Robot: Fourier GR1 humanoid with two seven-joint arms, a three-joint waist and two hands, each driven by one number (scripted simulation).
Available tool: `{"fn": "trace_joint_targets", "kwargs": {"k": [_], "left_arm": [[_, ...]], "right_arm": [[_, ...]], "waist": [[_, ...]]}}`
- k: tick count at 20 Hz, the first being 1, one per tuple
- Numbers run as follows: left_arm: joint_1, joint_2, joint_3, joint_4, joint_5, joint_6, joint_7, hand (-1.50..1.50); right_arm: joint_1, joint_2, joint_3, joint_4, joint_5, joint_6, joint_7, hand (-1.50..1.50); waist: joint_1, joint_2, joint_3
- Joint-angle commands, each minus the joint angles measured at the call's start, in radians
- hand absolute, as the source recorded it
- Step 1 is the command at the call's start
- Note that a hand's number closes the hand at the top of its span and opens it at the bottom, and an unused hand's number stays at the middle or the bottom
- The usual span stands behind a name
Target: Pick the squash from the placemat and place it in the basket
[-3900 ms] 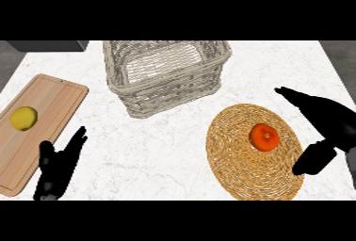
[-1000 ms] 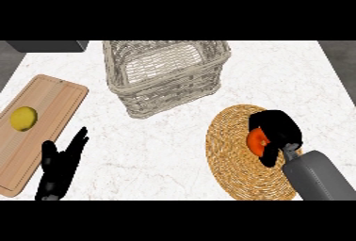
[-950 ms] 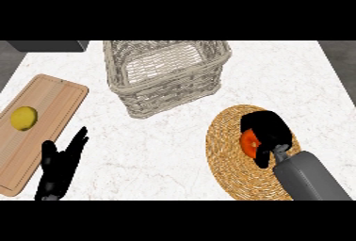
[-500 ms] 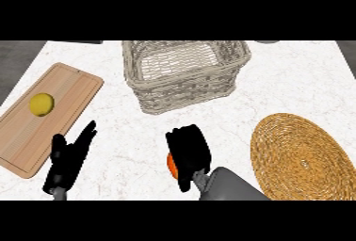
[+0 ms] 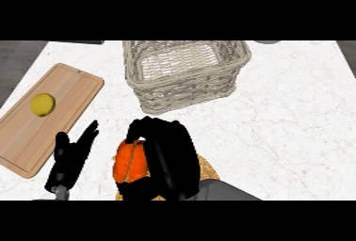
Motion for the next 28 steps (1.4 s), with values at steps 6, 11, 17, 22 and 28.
{"fn": "trace_joint_targets", "kwargs": {"k": [6,11,17,22,28], "left_arm": [[0.02,0.002,0.019,0.059,0.009,-0.004,0.022,0.0],[0.026,-0.018,0.014,0.047,0.0,0.019,0.038,0.0],[0.058,-0.012,0.018,-0.004,0.01,0.007,0.048,0.0],[0.071,-0.008,0.033,0.007,0.018,-0.005,0.035,0.0],[0.1,-0.008,0.042,0.019,0.016,-0.017,-0.008,0.0]], "right_arm": [[-0.444,0.004,-0.088,0.043,-0.04,-0.181,0.355,1.5],[-0.642,0.004,-0.229,0.176,-0.092,-0.174,0.389,1.5],[-0.784,0.004,-0.315,0.386,-0.17,-0.18,0.361,1.5],[-0.854,0.004,-0.378,0.561,-0.211,-0.19,0.253,1.5],[-0.855,0.004,-0.444,0.777,-0.264,-0.192,0.035,1.5]], "waist": [[-0.036,-0.002,-0.012],[-0.047,0.001,-0.011],[-0.05,0.004,-0.01],[-0.06,0.007,-0.01],[-0.061,0.012,-0.009]]}}
